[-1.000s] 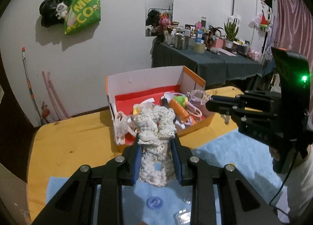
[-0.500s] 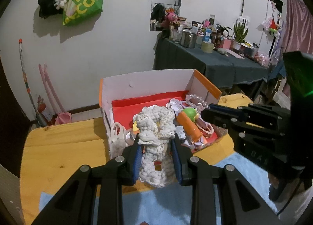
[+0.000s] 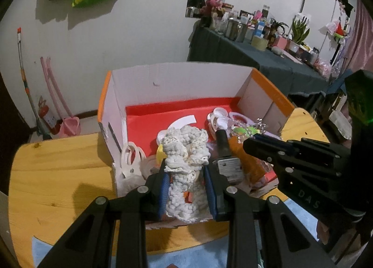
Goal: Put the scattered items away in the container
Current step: 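Carry the scrunchie in the left tool while the right tool carries the bracelet to the orange box, then lower the scrunchie into the box and open the left tool while the right tool releases the bracelet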
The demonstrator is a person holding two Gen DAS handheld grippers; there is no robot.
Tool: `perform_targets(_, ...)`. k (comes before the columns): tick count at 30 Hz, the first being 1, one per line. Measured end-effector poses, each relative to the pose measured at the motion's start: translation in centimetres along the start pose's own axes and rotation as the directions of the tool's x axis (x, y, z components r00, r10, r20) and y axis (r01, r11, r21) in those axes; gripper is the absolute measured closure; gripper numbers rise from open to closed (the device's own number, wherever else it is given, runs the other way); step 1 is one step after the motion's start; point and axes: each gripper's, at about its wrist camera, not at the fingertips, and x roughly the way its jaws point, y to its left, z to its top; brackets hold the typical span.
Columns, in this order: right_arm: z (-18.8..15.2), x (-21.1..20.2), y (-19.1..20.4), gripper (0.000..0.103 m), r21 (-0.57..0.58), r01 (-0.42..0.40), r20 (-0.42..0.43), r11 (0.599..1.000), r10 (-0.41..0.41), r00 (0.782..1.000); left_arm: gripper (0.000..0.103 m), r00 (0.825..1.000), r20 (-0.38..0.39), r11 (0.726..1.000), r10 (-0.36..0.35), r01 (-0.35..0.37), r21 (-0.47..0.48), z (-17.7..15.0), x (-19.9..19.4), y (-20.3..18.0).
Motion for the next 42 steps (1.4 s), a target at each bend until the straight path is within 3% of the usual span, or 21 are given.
perform_targets(18,-0.4,1.6,0.8,0.093,-0.043,0.085,-0.035,0.995,-0.086,0.996,0.073,0.999,-0.049,1.000,0.015,-0.015,0.002,-0.7,2.8,0.0)
perform_targets(42,-0.3,1.6,0.4,0.093,-0.035,0.086,-0.036,0.996,-0.087,0.996,0.072,0.999,-0.052,1.000,0.015,-0.015,0.005,-0.8,3.0,-0.1)
